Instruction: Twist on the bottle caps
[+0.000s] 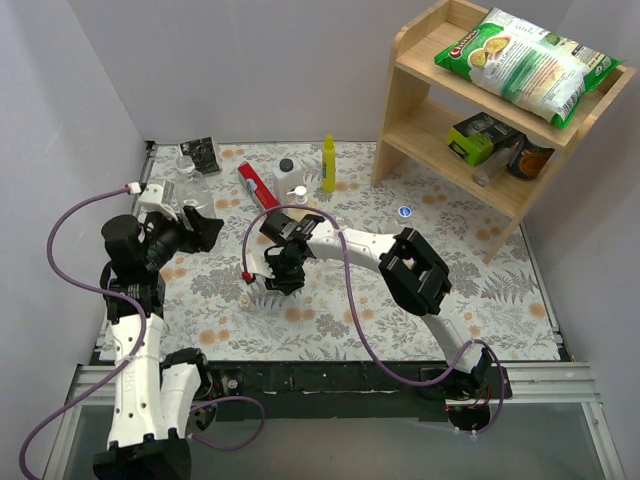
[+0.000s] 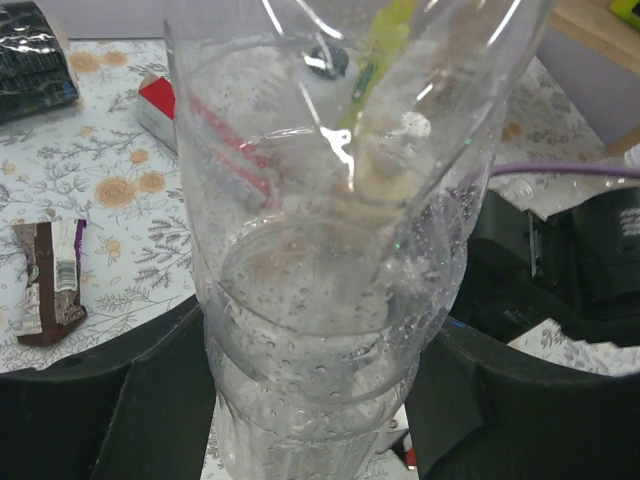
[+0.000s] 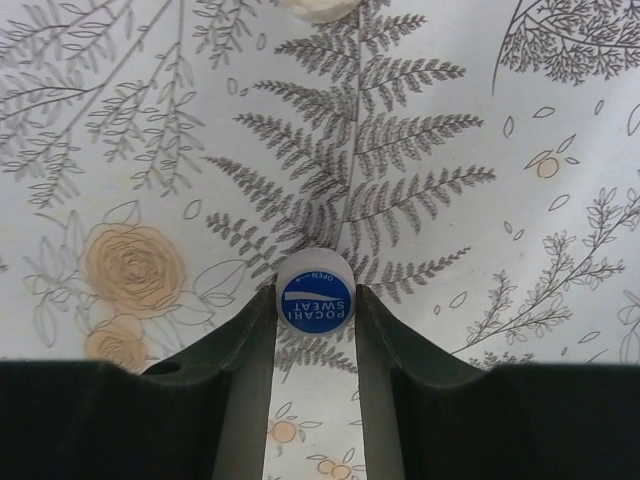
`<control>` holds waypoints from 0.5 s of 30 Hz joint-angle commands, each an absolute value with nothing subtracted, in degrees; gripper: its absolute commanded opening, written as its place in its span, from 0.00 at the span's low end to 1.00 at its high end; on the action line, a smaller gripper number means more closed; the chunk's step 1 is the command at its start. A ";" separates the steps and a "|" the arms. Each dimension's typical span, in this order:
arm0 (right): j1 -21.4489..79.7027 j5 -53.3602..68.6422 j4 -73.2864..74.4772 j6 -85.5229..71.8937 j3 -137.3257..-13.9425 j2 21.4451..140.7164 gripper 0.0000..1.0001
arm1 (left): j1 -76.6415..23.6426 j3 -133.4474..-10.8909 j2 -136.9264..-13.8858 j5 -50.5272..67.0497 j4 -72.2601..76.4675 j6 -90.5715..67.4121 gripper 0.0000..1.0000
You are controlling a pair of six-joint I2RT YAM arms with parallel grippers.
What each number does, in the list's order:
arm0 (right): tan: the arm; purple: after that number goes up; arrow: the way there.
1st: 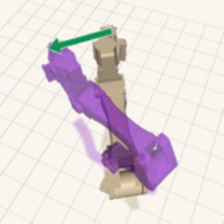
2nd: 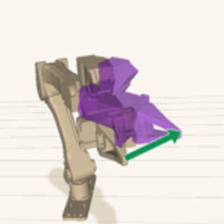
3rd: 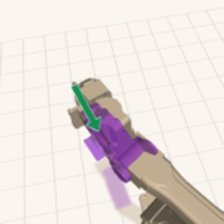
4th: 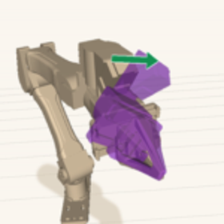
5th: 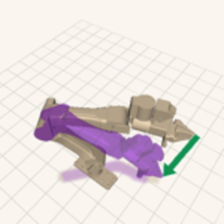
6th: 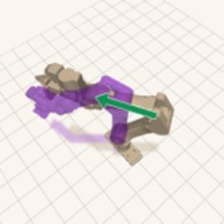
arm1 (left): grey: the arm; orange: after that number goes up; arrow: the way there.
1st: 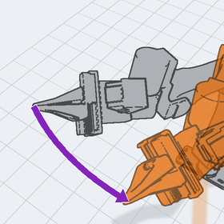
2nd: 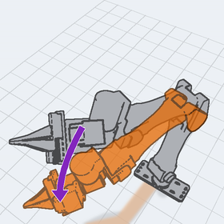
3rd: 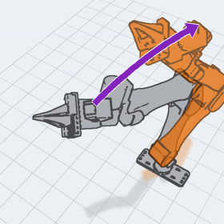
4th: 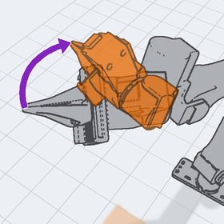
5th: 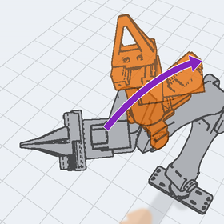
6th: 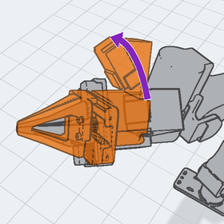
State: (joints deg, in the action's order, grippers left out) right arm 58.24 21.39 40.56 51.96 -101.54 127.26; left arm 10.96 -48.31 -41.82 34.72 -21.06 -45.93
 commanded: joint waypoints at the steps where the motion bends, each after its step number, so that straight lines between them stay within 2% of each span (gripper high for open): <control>1: 56.61 29.42 47.10 50.80 -103.18 115.44 0.29 | 9.76 -42.39 -41.92 42.35 -17.67 -37.81 0.00; 7: 47.04 44.78 51.94 44.92 -105.73 100.58 0.27 | 7.56 -33.50 -43.42 56.22 -13.97 -23.05 0.00; 10: 42.72 48.15 51.33 40.00 -107.31 96.16 0.26 | 4.14 -30.77 -44.73 56.96 -15.20 -14.61 0.00; 15: 42.19 51.32 52.38 40.08 -111.71 94.05 0.26 | -8.86 -28.92 -47.54 54.93 -14.60 -7.04 0.00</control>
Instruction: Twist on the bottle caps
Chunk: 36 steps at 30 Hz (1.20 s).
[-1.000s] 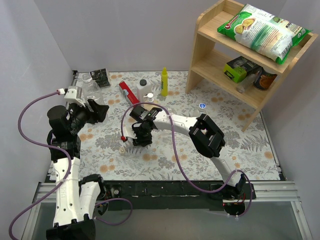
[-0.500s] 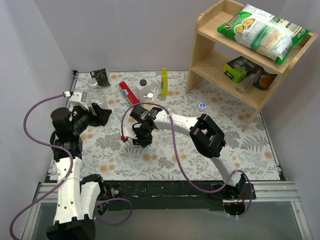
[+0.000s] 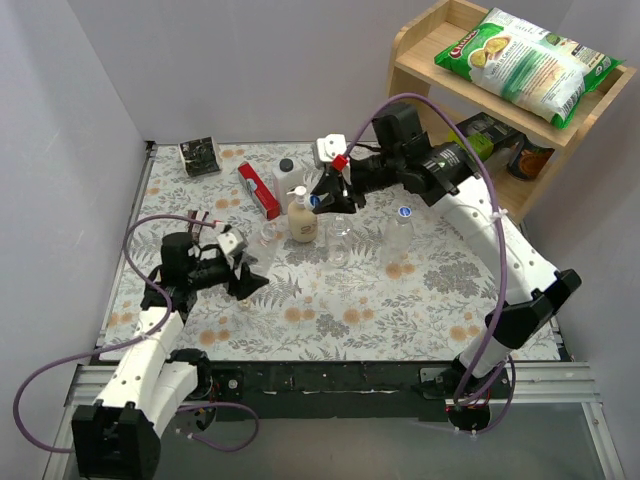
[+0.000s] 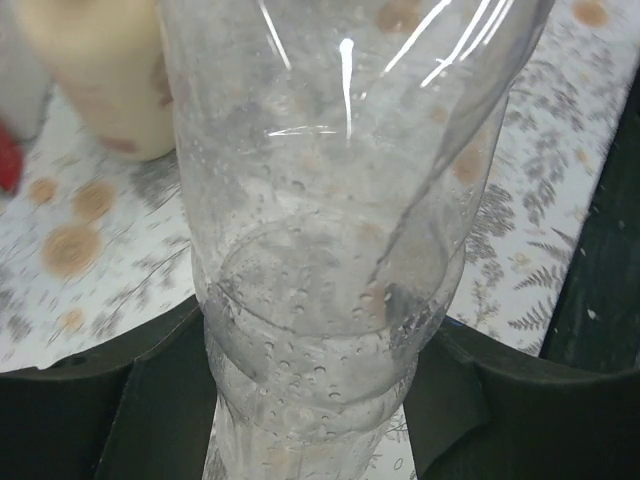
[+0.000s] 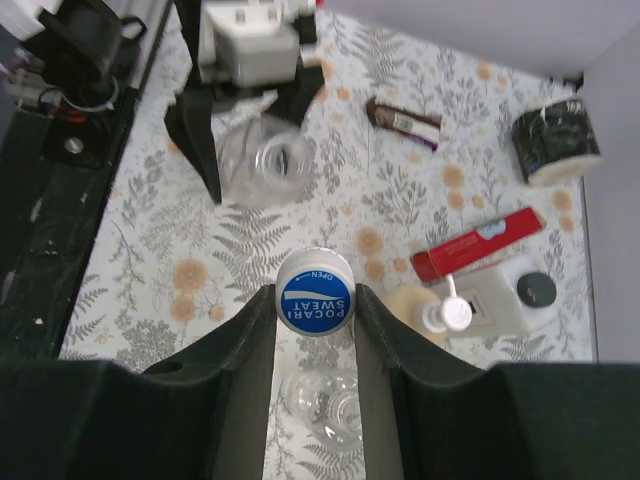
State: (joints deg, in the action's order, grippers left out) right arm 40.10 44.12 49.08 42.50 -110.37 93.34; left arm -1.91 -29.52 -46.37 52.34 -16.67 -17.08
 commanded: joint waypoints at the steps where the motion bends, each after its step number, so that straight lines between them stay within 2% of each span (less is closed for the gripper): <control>1: 42.36 51.85 52.30 40.34 -111.80 93.96 0.26 | -12.18 -28.92 -48.85 54.41 -13.81 -6.94 0.00; 10: 44.91 49.75 55.81 49.83 -109.34 93.43 0.26 | -18.72 -30.93 -53.96 52.91 -6.33 -10.11 0.00; 24: 45.35 46.85 60.21 57.04 -109.77 97.82 0.26 | -19.34 -31.73 -54.14 50.27 -0.27 -17.22 0.00; 32: 45.35 45.88 60.03 57.21 -111.18 99.76 0.26 | -19.42 -33.49 -53.97 50.54 -0.44 -16.44 0.00; 36: 45.88 44.39 64.58 59.94 -113.02 101.07 0.26 | -19.77 -34.36 -53.53 47.83 -0.35 -16.08 0.00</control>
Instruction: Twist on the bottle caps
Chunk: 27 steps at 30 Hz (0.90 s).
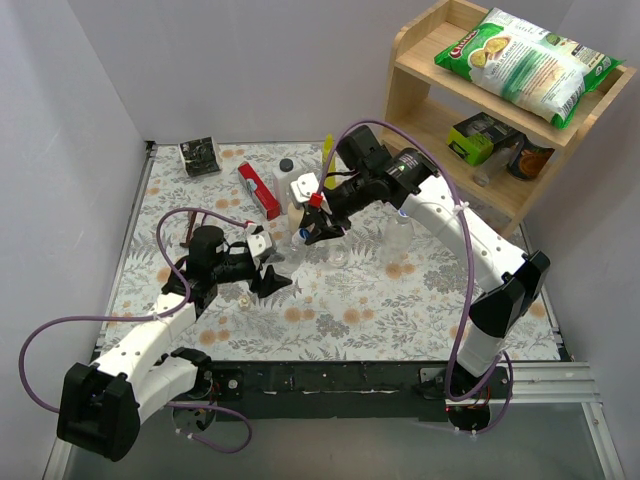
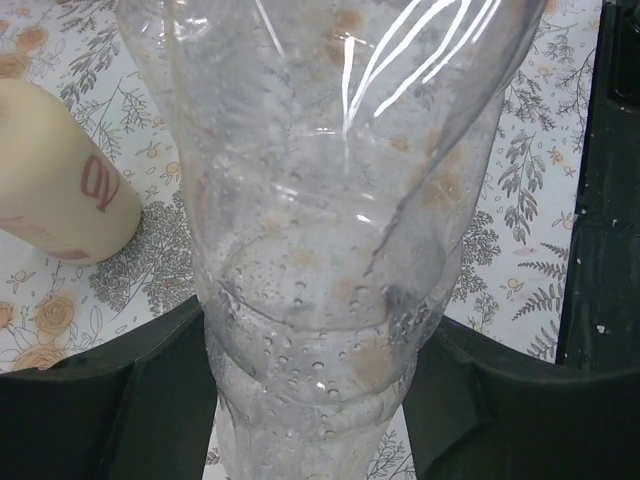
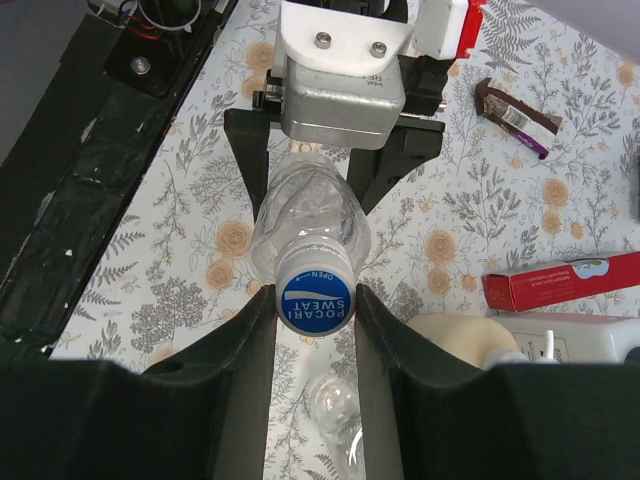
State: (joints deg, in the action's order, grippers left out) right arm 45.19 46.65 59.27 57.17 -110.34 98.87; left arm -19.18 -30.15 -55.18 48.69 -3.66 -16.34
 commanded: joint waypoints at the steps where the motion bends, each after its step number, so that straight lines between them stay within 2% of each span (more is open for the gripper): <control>1: 46.05 44.30 66.17 60.29 -114.51 101.60 0.26 | -19.86 -34.54 -53.53 46.94 -0.35 -16.00 0.00; 7: 47.63 43.77 73.57 55.21 -119.09 106.52 0.24 | -20.04 -34.54 -53.09 42.28 4.74 -17.31 0.00; 9: 47.90 41.94 70.68 49.25 -118.57 106.87 0.24 | -20.21 -34.45 -53.17 41.23 7.11 -19.32 0.00; 13: 47.90 36.92 65.04 26.18 -119.53 109.07 0.21 | -20.74 -34.01 -53.17 37.36 10.02 -21.97 0.00; 17: 48.07 38.76 63.21 16.81 -117.25 109.69 0.23 | -20.83 -32.79 -52.82 35.69 11.95 -24.34 0.00; 27: 48.78 31.83 63.19 18.19 -120.41 110.30 0.27 | -20.83 -29.01 -50.89 34.37 10.29 -27.69 0.00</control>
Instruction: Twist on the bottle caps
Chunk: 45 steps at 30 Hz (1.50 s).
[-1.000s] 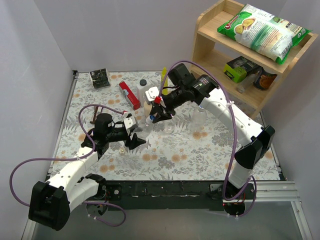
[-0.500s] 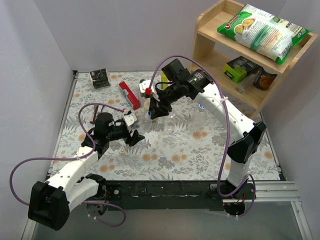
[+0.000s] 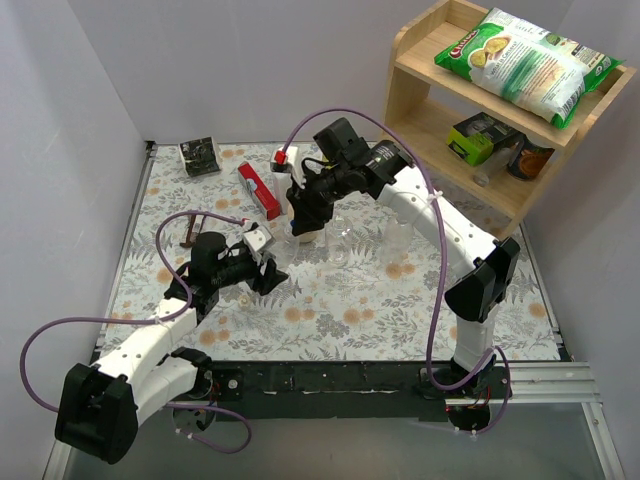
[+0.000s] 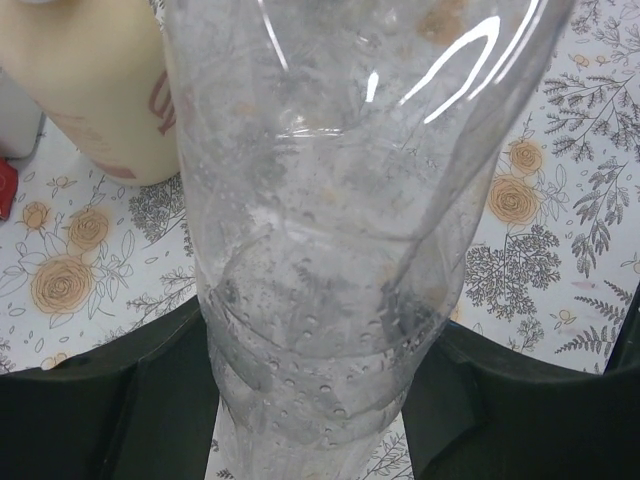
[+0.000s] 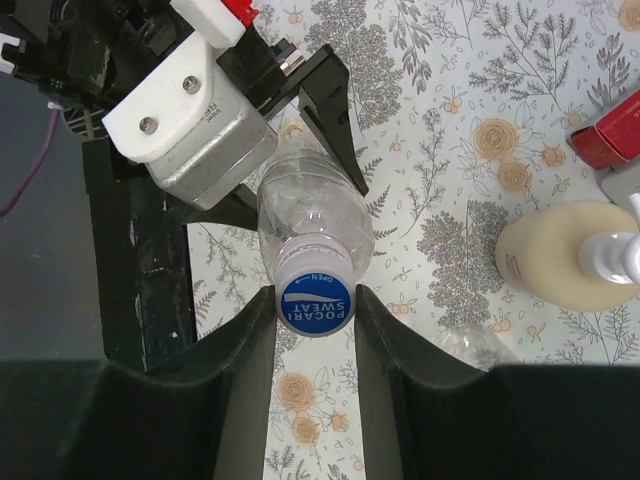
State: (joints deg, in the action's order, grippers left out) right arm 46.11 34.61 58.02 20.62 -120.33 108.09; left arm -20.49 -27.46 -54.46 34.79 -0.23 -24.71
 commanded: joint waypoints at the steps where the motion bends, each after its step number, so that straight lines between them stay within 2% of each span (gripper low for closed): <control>1: 48.87 31.38 63.19 18.28 -120.15 110.22 0.27 | -20.83 -28.74 -50.80 34.19 10.28 -27.69 0.00; 3: 49.22 30.85 63.46 19.07 -120.15 110.04 0.28 | -20.83 -28.57 -50.89 33.75 10.20 -27.42 0.00; 12: 49.75 29.19 63.11 18.98 -121.64 108.90 0.52 | -20.83 -26.99 -51.24 33.75 10.28 -28.48 0.00; 13: 49.75 28.74 63.11 18.98 -121.99 108.90 0.72 | -20.83 -26.81 -51.41 34.45 10.28 -28.56 0.00; 15: 49.75 26.12 63.19 18.81 -123.74 108.63 0.87 | -20.83 -26.46 -51.77 34.89 9.76 -28.65 0.00; 16: 49.49 25.76 63.28 18.98 -124.10 108.37 0.91 | -20.83 -26.63 -51.85 34.98 8.80 -29.00 0.00; 23: 44.22 29.86 60.48 22.58 -115.42 98.10 0.92 | -20.66 -28.47 -52.38 39.80 1.59 -28.48 0.00; 26: 38.16 36.35 48.91 22.85 -106.55 90.37 0.92 | -20.48 -29.62 -52.03 43.40 -1.92 -28.04 0.00; 27: 36.40 38.04 38.34 22.50 -103.65 88.18 0.92 | -20.48 -29.97 -51.94 45.51 -2.54 -28.04 0.00; 28: 36.30 39.45 32.75 22.41 -96.75 83.98 0.93 | -20.48 -30.84 -52.12 46.40 -3.85 -27.86 0.00; 31: 36.47 45.25 11.78 17.86 -88.18 79.64 0.98 | -20.48 -32.25 -53.00 47.37 -5.79 -26.90 0.00; 37: 38.41 58.88 3.97 8.38 -89.21 86.48 0.97 | -20.48 -35.33 -55.45 48.43 -7.21 -25.75 0.00; 45: 39.73 58.97 -3.24 8.70 -83.76 86.40 0.97 | -20.48 -37.88 -56.51 49.57 -7.03 -25.66 0.00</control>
